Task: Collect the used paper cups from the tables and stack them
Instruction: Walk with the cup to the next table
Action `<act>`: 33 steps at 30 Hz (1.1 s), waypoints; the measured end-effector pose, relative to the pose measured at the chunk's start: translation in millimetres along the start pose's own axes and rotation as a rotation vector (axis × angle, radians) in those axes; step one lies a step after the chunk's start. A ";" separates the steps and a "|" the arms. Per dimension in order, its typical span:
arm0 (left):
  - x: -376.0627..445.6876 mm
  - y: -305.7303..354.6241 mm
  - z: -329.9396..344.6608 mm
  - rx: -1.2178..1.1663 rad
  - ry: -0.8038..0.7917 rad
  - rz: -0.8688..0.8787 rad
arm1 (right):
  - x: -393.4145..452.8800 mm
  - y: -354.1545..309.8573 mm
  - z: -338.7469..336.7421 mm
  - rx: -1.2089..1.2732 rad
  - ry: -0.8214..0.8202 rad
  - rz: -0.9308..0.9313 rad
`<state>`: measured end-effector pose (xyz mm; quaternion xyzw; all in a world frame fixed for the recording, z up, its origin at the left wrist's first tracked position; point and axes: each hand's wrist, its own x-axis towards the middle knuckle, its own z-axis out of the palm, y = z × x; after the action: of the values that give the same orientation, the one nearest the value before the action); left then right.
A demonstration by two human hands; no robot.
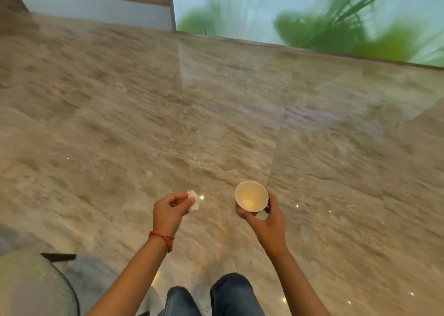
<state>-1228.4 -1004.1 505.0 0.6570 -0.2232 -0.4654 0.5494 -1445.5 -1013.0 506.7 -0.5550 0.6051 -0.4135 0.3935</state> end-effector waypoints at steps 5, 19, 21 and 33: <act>51.3 10.3 6.7 -0.040 0.123 -0.025 | 73.9 -5.7 29.3 -0.002 -0.110 -0.032; 145.8 61.4 -9.5 -0.185 0.615 -0.026 | 252.0 -55.7 152.3 -0.014 -0.641 -0.195; 146.4 62.2 -24.2 -0.180 0.703 -0.034 | 258.0 -63.8 179.4 -0.022 -0.721 -0.211; 200.1 78.1 -164.4 -0.253 1.033 -0.029 | 260.3 -114.7 378.2 -0.005 -1.037 -0.341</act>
<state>-977.0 -1103.7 498.2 0.7324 0.1433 -0.1121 0.6561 -1071.4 -1301.4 478.0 -0.7774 0.2342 -0.1421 0.5663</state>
